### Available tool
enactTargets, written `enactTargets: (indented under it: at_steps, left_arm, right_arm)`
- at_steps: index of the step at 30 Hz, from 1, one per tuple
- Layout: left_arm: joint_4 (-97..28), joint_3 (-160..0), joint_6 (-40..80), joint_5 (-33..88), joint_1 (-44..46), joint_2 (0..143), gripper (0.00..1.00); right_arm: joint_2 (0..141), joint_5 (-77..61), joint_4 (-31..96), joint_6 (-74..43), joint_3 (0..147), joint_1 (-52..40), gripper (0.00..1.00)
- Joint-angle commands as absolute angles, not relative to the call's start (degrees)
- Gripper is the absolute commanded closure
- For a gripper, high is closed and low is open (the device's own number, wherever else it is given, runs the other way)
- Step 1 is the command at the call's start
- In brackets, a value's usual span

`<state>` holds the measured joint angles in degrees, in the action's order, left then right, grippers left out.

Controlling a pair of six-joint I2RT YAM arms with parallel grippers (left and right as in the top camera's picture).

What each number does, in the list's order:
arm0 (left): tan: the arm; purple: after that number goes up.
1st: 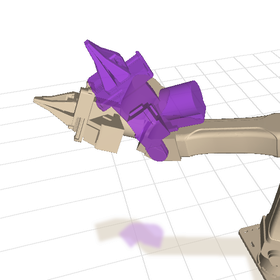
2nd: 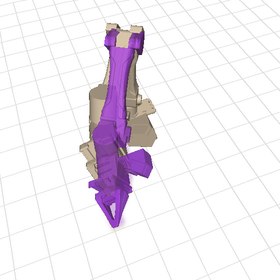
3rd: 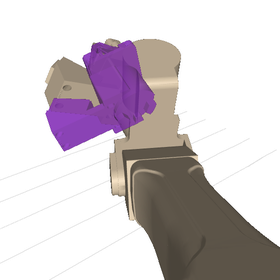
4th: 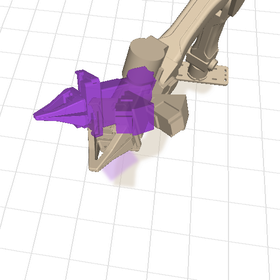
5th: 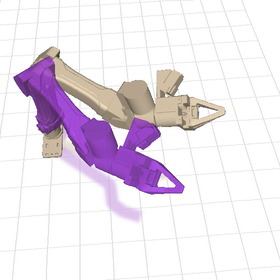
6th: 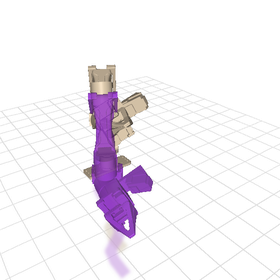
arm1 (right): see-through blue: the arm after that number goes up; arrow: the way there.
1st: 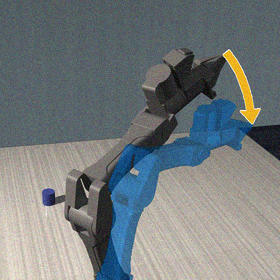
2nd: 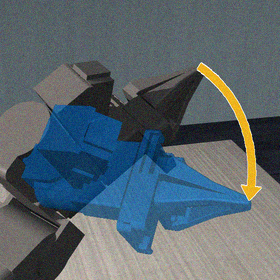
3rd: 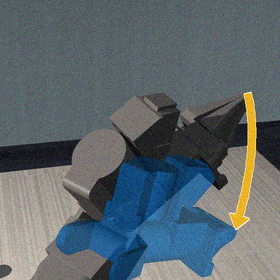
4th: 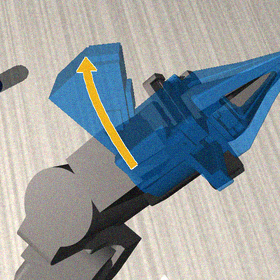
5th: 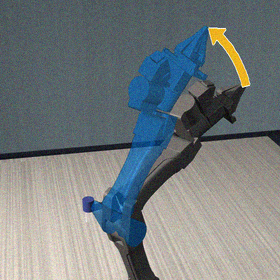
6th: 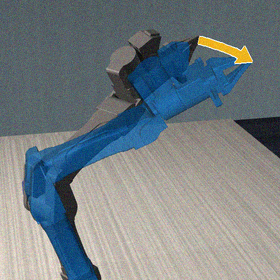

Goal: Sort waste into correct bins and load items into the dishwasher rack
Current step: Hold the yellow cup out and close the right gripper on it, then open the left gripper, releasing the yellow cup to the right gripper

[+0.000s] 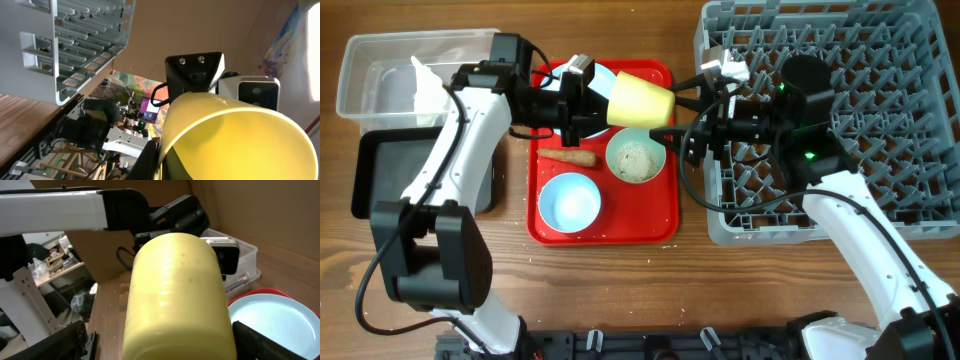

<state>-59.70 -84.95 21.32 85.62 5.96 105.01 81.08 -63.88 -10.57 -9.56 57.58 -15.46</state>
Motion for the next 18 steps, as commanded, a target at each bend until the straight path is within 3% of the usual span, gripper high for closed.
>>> enactTargets:
  at_steps: [1, 6, 14, 18]
  left_arm:
    - [-59.7, -86.0, 21.4, 87.7, 7.1, 103.8, 0.96]
    - [-59.7, -86.0, 21.5, 87.7, 8.9, 103.8, 0.96]
    - [-58.7, -86.0, 21.5, 87.6, 9.1, 103.8, 0.96]
    - [-57.6, -86.0, 21.5, 87.6, 9.1, 103.8, 0.96]
  right_arm:
    - [81.3, -62.8, -11.2, -9.1, 58.4, -16.2, 0.14]
    - [81.3, -62.8, -12.0, -9.1, 58.4, -16.2, 0.16]
    - [81.3, -63.0, -11.9, -10.8, 58.4, -16.2, 0.35]
    - [81.3, -63.0, -11.5, -11.1, 58.4, -16.2, 0.36]
